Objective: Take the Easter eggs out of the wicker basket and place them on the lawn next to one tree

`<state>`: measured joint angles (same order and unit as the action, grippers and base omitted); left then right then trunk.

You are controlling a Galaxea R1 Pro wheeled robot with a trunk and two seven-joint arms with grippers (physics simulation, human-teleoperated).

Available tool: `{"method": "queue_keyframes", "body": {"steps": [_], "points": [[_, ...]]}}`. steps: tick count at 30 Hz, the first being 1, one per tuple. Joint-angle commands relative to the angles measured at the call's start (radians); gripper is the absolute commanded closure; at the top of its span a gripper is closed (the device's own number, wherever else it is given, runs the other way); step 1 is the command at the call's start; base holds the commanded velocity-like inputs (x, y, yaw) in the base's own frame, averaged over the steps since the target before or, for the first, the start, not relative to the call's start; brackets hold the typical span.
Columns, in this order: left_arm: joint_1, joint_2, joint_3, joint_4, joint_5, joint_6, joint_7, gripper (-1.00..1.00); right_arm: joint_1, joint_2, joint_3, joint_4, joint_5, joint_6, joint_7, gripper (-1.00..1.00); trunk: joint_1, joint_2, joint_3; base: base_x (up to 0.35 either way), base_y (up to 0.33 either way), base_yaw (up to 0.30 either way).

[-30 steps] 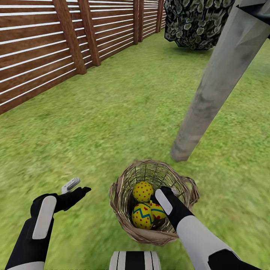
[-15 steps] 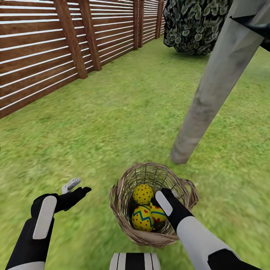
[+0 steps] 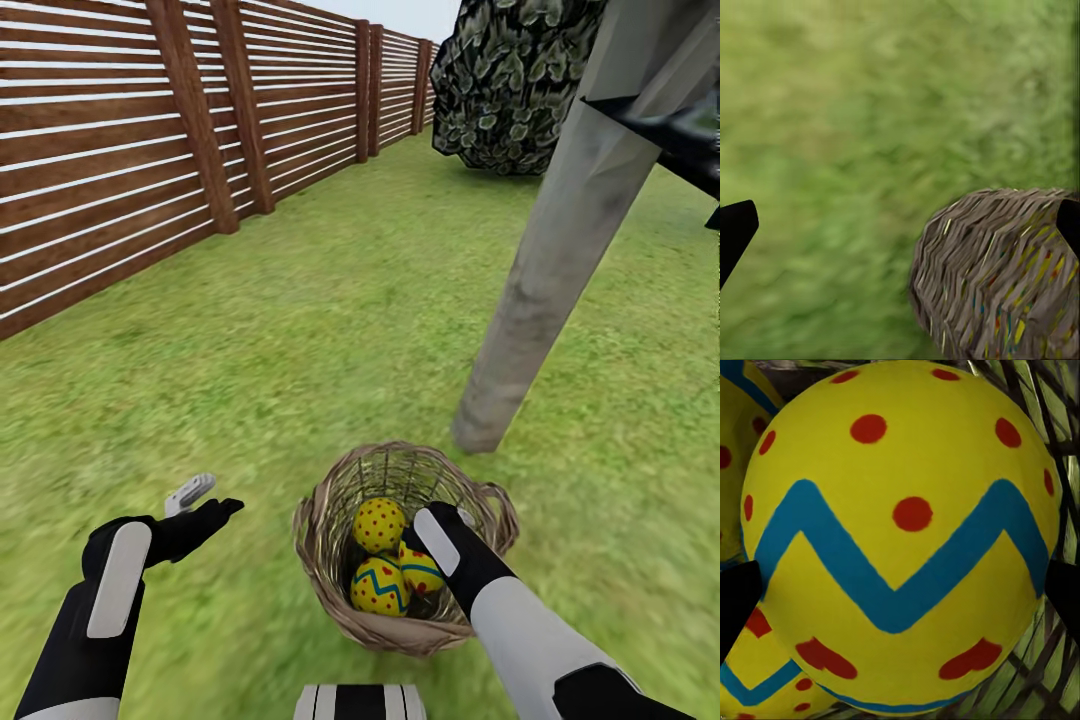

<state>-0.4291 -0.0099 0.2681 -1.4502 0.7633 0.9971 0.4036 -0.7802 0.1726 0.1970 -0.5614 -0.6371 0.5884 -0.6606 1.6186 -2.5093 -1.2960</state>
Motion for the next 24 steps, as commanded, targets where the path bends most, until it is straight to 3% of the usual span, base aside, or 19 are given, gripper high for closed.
{"method": "queue_keyframes", "body": {"steps": [1, 13, 14, 17, 22, 23, 24], "points": [[-0.001, -0.001, 0.002, -0.001, 0.011, 0.004, 0.009, -1.00, -0.001, -0.001, 0.006, -0.002, -0.007, 0.004, -0.009, 1.00, -0.001, 0.000, 0.003, 0.000, 0.000, 0.000], [-0.002, -0.001, 0.002, -0.001, 0.012, 0.005, 0.009, -1.00, -0.001, 0.000, -0.007, -0.002, -0.009, 0.017, -0.014, 1.00, -0.006, 0.003, 0.050, 0.000, 0.000, 0.000], [-0.003, 0.000, 0.002, -0.001, 0.025, 0.006, 0.009, -1.00, -0.001, 0.001, -0.006, -0.002, -0.010, 0.017, -0.014, 1.00, -0.006, 0.003, 0.053, 0.000, 0.000, 0.000], [-0.002, 0.010, 0.004, 0.000, 0.107, 0.006, 0.012, -1.00, -0.001, 0.002, -0.005, -0.003, -0.010, 0.018, -0.013, 1.00, -0.008, 0.004, 0.065, 0.000, 0.000, 0.000], [-0.003, 0.013, 0.005, 0.001, 0.122, 0.006, 0.012, -1.00, -0.001, -0.002, -0.007, -0.009, -0.010, 0.069, -0.003, 1.00, -0.010, 0.005, 0.084, 0.000, 0.000, 0.000], [-0.003, 0.013, 0.005, 0.001, 0.122, 0.006, 0.012, -1.00, -0.001, -0.003, -0.007, -0.012, -0.021, 0.070, -0.002, 1.00, -0.010, 0.005, 0.088, 0.000, 0.000, 0.000], [-0.003, 0.013, 0.006, 0.001, 0.122, 0.006, 0.012, -1.00, -0.001, -0.004, -0.004, -0.014, -0.069, 0.071, -0.001, 1.00, -0.011, 0.005, 0.092, 0.000, 0.000, 0.000]]}}
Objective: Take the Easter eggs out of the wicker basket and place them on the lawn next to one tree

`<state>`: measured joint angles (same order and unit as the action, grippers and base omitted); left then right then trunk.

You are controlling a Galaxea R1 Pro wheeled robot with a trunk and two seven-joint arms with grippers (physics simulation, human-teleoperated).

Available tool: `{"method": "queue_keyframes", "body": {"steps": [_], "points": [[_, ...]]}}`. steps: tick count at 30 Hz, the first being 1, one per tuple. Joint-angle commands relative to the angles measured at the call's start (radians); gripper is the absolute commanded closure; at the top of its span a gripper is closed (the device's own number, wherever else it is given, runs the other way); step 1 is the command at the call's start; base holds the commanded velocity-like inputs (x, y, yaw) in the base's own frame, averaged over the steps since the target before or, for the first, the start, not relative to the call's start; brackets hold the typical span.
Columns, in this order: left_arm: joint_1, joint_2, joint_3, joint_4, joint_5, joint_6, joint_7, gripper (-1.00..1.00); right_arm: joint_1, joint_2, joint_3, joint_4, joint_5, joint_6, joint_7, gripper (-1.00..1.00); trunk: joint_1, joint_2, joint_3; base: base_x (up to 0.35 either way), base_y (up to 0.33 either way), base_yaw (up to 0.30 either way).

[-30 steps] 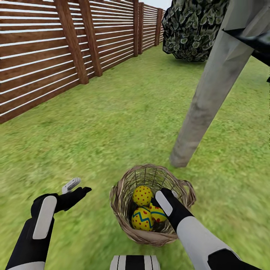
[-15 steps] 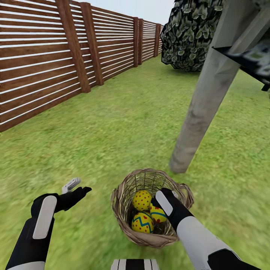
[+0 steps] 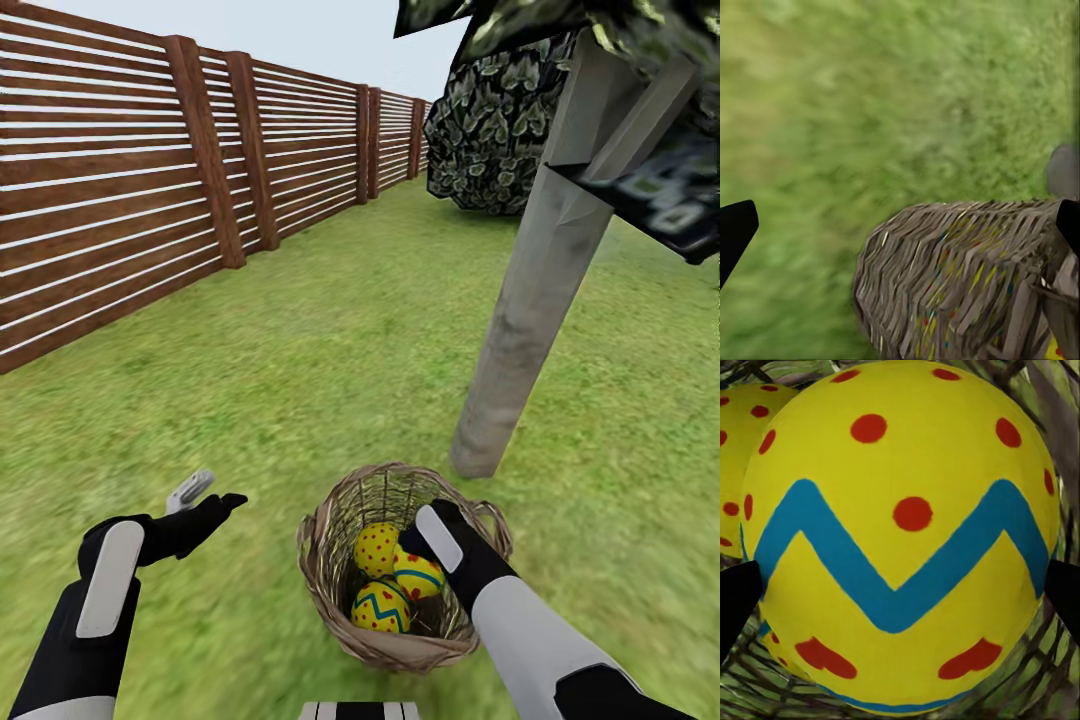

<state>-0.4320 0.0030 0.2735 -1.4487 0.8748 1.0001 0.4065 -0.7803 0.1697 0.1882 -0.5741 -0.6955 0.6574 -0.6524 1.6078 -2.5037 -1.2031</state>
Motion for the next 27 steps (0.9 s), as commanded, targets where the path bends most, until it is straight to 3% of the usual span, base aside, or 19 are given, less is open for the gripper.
{"method": "queue_keyframes", "body": {"steps": [1, 3, 8, 10, 12, 14, 22, 27], "points": [[0.000, 0.000, 0.001, -0.001, 0.010, 0.003, 0.010, -1.00, 0.000, -0.002, 0.009, -0.002, -0.053, 0.002, -0.008, 1.00, -0.001, 0.000, 0.003, 0.000, 0.000, 0.000], [-0.001, -0.001, 0.001, -0.001, 0.010, 0.003, 0.010, -1.00, 0.000, -0.002, 0.012, -0.002, -0.089, 0.002, -0.001, 1.00, -0.001, 0.000, 0.011, 0.000, 0.000, 0.000], [-0.001, -0.001, 0.001, -0.001, 0.010, 0.003, 0.011, -1.00, 0.000, -0.007, 0.013, -0.001, -0.093, 0.003, 0.136, 1.00, -0.004, 0.002, 0.030, 0.000, 0.000, 0.000], [-0.001, -0.001, 0.001, -0.001, 0.010, 0.003, 0.010, -1.00, 0.000, -0.020, 0.013, -0.002, -0.091, 0.042, 0.178, 1.00, -0.005, 0.002, 0.038, 0.000, 0.000, 0.000], [-0.001, -0.002, 0.001, -0.001, 0.010, 0.002, 0.011, -1.00, 0.000, -0.037, 0.013, -0.002, -0.085, 0.083, 0.280, 1.00, -0.006, 0.003, 0.046, 0.000, 0.000, 0.000], [-0.001, -0.002, 0.001, -0.001, 0.010, 0.002, 0.011, -1.00, 0.000, -0.052, 0.013, -0.001, -0.084, 0.090, 0.331, 1.00, -0.006, 0.003, 0.053, -0.003, 0.000, 0.000], [-0.001, -0.002, 0.001, -0.001, 0.010, 0.003, 0.011, -1.00, 0.000, -0.081, 0.013, -0.004, -0.088, 0.093, 0.348, 1.00, -0.027, 0.038, 0.081, -0.157, 0.000, 0.000], [-0.001, -0.002, 0.001, 0.000, 0.010, 0.003, 0.010, -1.00, 0.000, -0.130, 0.013, -0.003, -0.088, 0.094, 0.493, 1.00, -0.046, 0.073, 0.096, -0.002, 0.000, 0.000]]}}
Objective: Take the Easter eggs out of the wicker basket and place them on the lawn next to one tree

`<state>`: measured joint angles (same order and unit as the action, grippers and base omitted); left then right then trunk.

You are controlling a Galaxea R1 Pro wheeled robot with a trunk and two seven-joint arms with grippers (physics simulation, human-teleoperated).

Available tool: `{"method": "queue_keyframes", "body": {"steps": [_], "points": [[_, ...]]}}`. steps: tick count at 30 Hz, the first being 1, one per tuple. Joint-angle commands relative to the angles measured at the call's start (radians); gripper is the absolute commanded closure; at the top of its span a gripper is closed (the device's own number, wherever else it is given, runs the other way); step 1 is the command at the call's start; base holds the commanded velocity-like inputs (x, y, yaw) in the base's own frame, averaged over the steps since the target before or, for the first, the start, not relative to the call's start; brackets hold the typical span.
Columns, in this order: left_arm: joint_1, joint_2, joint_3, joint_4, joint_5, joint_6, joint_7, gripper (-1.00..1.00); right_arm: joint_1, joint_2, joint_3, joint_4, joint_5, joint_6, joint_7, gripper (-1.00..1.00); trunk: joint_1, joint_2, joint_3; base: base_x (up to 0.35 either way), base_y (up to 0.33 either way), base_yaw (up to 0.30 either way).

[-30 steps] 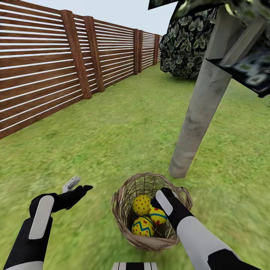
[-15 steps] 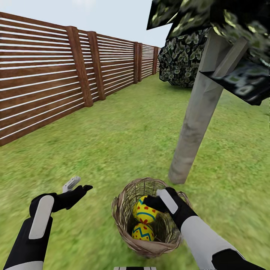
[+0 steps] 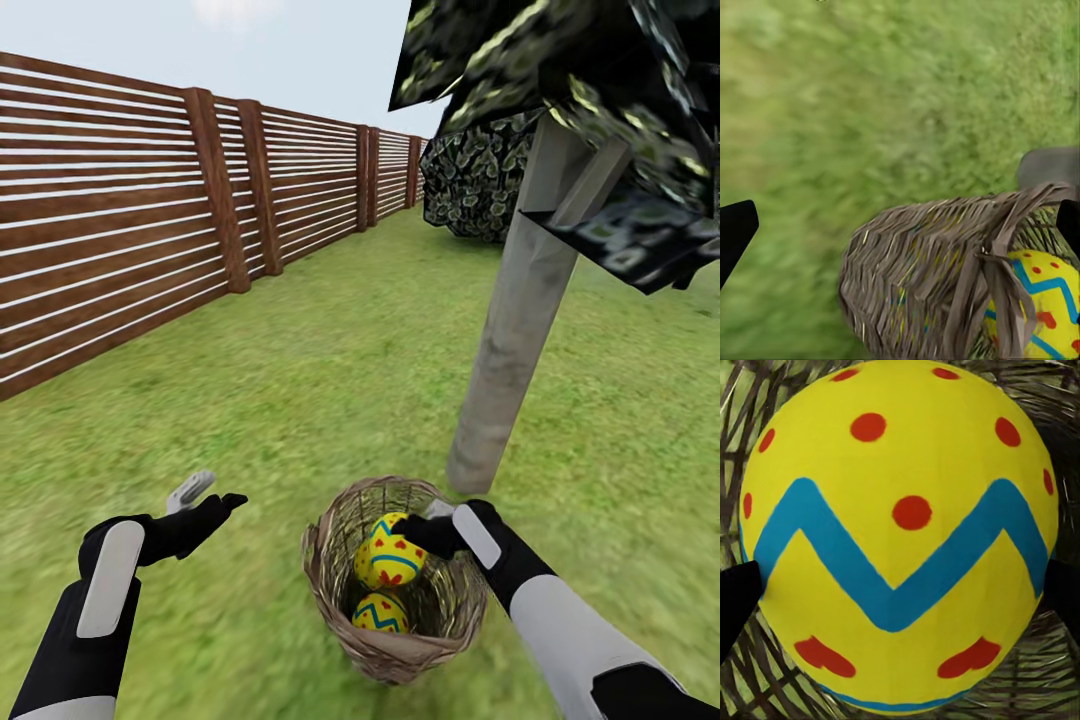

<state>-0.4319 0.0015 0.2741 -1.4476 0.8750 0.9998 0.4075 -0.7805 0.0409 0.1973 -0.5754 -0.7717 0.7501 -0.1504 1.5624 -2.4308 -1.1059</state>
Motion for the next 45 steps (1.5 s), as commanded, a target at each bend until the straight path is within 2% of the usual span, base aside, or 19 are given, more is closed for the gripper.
{"method": "queue_keyframes", "body": {"steps": [1, 5, 10, 13, 17, 18, 22, 24, 25, 27, 30, 38, 45], "points": [[-0.001, 0.000, 0.001, -0.001, 0.010, 0.002, 0.009, -1.00, 0.000, -0.011, 0.004, -0.002, -0.012, 0.002, 0.013, 1.00, -0.004, 0.007, 0.002, 0.000, 0.000, 0.000], [0.000, 0.000, 0.001, -0.001, 0.010, 0.002, 0.009, -1.00, 0.000, -0.036, 0.004, -0.001, -0.010, 0.042, 0.178, 1.00, -0.019, 0.035, 0.015, 0.000, 0.000, 0.000], [-0.001, 0.000, 0.001, 0.000, 0.010, 0.002, 0.009, -1.00, 0.000, -0.079, 0.004, -0.001, -0.007, 0.061, 0.458, 1.00, -0.039, 0.070, 0.031, 0.000, 0.000, 0.000], [-0.001, 0.000, 0.001, 0.000, 0.010, 0.002, 0.009, -1.00, 0.000, -0.114, 0.004, -0.001, -0.004, 0.061, 0.643, 1.00, -0.050, 0.091, 0.040, -0.196, 0.000, 0.000], [-0.001, 0.000, 0.001, 0.000, 0.010, 0.002, 0.008, -1.00, 0.008, -0.160, 0.004, -0.001, -0.001, 0.057, 0.852, 1.00, -0.065, 0.119, 0.052, -0.330, 0.000, 0.000], [-0.001, 0.000, 0.001, 0.000, 0.010, 0.002, 0.008, -1.00, 0.009, -0.170, 0.004, -0.001, -0.001, 0.054, 0.884, 1.00, -0.069, 0.126, 0.056, -0.238, 0.000, 0.000], [-0.001, -0.002, 0.000, -0.002, 0.020, 0.001, 0.006, -1.00, 0.010, -0.217, -0.002, -0.004, -0.002, 0.052, 0.908, 1.00, -0.081, 0.147, 0.065, -0.050, 0.000, -0.007], [-0.001, -0.007, -0.001, -0.001, 0.036, -0.004, 0.005, -1.00, 0.010, -0.267, -0.005, -0.027, -0.009, 0.052, 0.913, 1.00, -0.081, 0.147, 0.065, -0.003, 0.000, -0.196], [-0.001, -0.009, -0.001, -0.001, 0.039, -0.005, 0.005, -1.00, 0.010, -0.280, -0.007, -0.032, -0.010, 0.052, 0.934, 1.00, -0.081, 0.147, 0.066, -0.001, 0.000, -0.267], [-0.001, -0.012, -0.001, 0.000, 0.040, -0.007, 0.005, -1.00, 0.010, -0.302, -0.009, -0.032, -0.011, 0.051, 0.991, 1.00, -0.081, 0.147, 0.067, 0.000, 0.000, -0.281], [-0.001, -0.016, -0.002, 0.000, 0.042, -0.007, 0.005, -1.00, 0.010, -0.324, -0.010, -0.029, -0.011, 0.049, 1.012, 1.00, -0.081, 0.147, 0.068, 0.000, 0.000, -0.288], [0.000, -0.020, -0.011, 0.001, 0.043, -0.007, -0.002, -1.00, 0.010, -0.331, -0.009, -0.021, -0.011, 0.045, 1.009, 1.00, -0.081, 0.147, 0.071, 0.000, -0.003, -0.289], [0.000, -0.020, -0.013, 0.001, 0.043, -0.007, -0.003, -1.00, 0.010, -0.332, -0.009, -0.020, -0.012, 0.043, 1.006, 1.00, -0.081, 0.147, 0.074, 0.000, -0.277, -0.289]]}}
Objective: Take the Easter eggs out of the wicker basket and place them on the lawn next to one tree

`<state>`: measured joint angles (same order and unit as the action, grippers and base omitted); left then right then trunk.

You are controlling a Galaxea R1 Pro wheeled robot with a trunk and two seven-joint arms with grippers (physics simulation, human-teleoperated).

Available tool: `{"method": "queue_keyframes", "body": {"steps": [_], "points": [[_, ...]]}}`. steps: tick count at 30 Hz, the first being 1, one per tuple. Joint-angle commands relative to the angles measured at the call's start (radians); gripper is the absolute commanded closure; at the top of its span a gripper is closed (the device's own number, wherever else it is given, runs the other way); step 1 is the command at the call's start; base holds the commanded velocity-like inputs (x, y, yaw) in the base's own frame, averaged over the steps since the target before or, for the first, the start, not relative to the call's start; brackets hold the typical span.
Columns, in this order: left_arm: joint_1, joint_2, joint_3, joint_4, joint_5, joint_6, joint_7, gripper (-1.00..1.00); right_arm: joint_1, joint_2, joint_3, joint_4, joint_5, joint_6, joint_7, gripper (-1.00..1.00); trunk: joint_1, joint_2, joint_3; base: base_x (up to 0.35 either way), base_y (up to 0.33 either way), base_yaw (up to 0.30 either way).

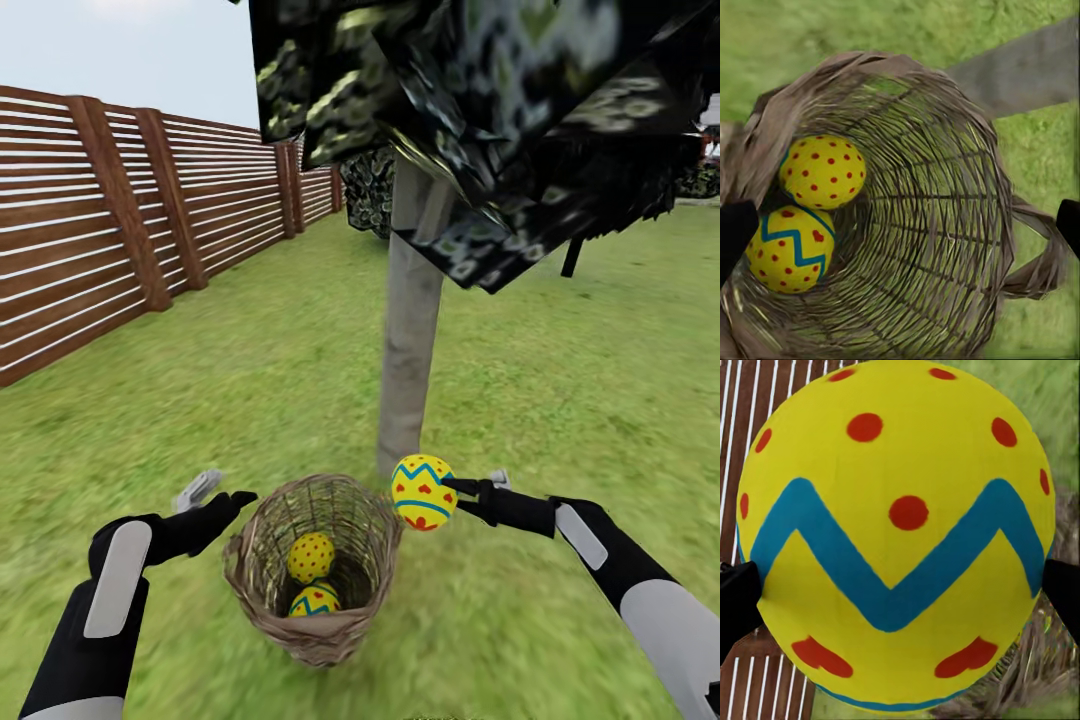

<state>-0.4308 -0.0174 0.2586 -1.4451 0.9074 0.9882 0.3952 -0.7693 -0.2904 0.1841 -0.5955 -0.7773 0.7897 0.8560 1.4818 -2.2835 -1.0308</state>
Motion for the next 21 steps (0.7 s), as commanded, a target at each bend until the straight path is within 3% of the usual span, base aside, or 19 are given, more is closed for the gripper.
{"method": "queue_keyframes", "body": {"steps": [1, 10, 12, 15, 17, 18, 21], "points": [[-0.001, -0.001, 0.002, -0.001, 0.010, 0.004, 0.010, -1.00, -0.001, -0.001, 0.004, 0.001, -0.007, 0.003, 0.000, 1.00, 0.000, 0.000, 0.000, 0.000, -0.310, -0.289], [-0.001, -0.002, 0.002, -0.001, 0.012, 0.004, 0.010, -1.00, -0.001, -0.005, 0.005, 0.002, -0.006, 0.002, -0.004, 1.00, 0.000, 0.000, 0.003, 0.000, -0.311, -0.283], [-0.001, -0.008, 0.002, -0.001, 0.012, 0.004, 0.010, -1.00, -0.001, -0.001, 0.005, 0.001, -0.003, -0.029, -0.029, 1.00, 0.000, 0.000, 0.003, 0.000, -0.311, -0.062], [-0.001, -0.014, 0.000, -0.001, 0.012, 0.004, 0.010, -1.00, -0.001, 0.003, 0.002, -0.001, 0.001, -0.065, -0.149, 1.00, 0.000, 0.000, 0.003, 0.000, -0.312, 0.168], [-0.001, -0.015, -0.030, -0.001, 0.012, 0.004, 0.010, -1.00, -0.001, 0.005, 0.002, -0.001, 0.002, -0.091, -0.246, 1.00, 0.000, 0.000, 0.003, 0.000, -0.313, 0.279], [-0.001, -0.015, -0.052, -0.001, 0.016, 0.004, 0.002, -1.00, -0.001, 0.005, 0.007, -0.004, 0.004, -0.130, -0.337, 1.00, 0.000, 0.000, 0.003, 0.000, -0.313, 0.290], [-0.001, -0.013, -0.056, -0.001, 0.076, 0.006, -0.094, -1.00, -0.001, 0.006, 0.011, -0.011, 0.005, -0.179, -0.451, 1.00, 0.000, 0.000, 0.003, 0.000, -0.313, 0.291]]}}
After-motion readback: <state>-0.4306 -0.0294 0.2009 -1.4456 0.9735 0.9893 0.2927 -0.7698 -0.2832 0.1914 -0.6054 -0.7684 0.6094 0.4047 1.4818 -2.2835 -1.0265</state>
